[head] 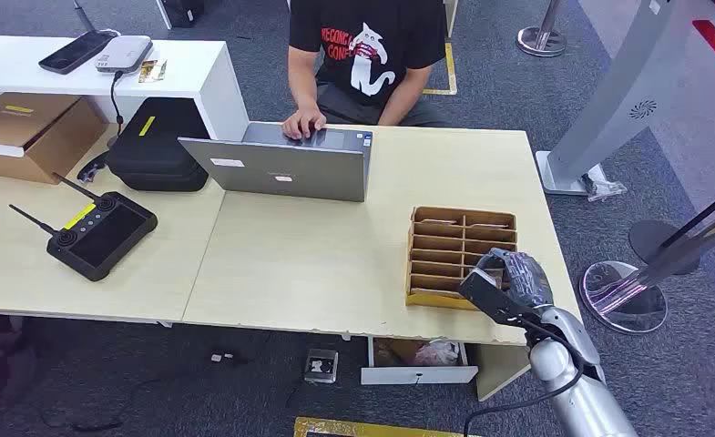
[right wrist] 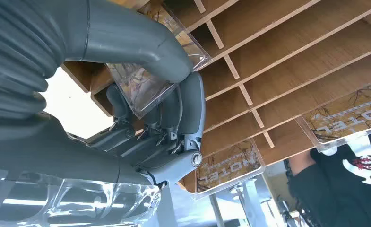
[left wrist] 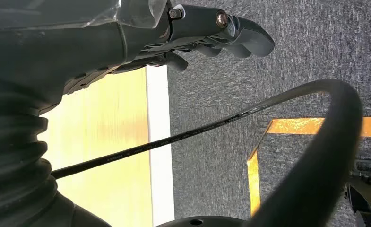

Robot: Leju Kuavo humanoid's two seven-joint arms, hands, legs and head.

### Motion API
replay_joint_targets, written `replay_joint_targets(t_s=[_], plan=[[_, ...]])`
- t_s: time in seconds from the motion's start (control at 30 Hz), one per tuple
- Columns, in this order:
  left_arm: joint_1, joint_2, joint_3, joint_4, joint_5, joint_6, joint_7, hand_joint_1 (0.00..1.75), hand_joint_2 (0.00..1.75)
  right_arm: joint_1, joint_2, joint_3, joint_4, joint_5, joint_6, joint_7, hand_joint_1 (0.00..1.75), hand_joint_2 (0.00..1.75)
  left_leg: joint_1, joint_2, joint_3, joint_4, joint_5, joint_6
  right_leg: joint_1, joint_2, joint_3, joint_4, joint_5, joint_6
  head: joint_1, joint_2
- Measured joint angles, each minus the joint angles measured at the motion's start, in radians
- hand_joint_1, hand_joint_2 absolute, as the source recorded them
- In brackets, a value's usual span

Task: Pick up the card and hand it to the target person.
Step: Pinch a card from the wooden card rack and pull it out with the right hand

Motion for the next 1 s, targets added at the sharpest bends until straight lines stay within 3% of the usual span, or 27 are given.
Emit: replay_joint_targets(t_s=[0.23, 0.47, 1.0], plan=[[0.000, 0.000, 0.000, 0.000, 0.000, 0.002, 0.003, 0.00, 1.75, 0.004, 0.000, 0.000, -0.004, -0.015, 0.000, 0.000, 1.39, 1.75, 0.000, 0.000, 0.000, 0.000, 0.000, 0.000, 0.000, 0.000, 0.000, 0.000, 0.000, 0.000, 0.000, 0.000], [0.000, 0.000, 0.000, 0.000, 0.001, 0.003, 0.003, 0.00, 1.75, 0.005, 0.000, 0.000, -0.006, -0.028, -0.001, -0.002, 1.74, 1.75, 0.000, 0.000, 0.000, 0.000, 0.000, 0.000, 0.000, 0.000, 0.000, 0.000, 0.000, 0.000, 0.000, 0.000], [0.000, 0.000, 0.000, 0.000, 0.004, 0.005, -0.009, 0.00, 1.75, -0.045, 0.000, 0.000, -0.068, -0.077, -0.012, -0.014, 1.75, 1.75, 0.000, 0.000, 0.000, 0.000, 0.001, 0.000, 0.000, 0.000, 0.000, 0.000, 0.000, 0.000, 0.000, 0.000]])
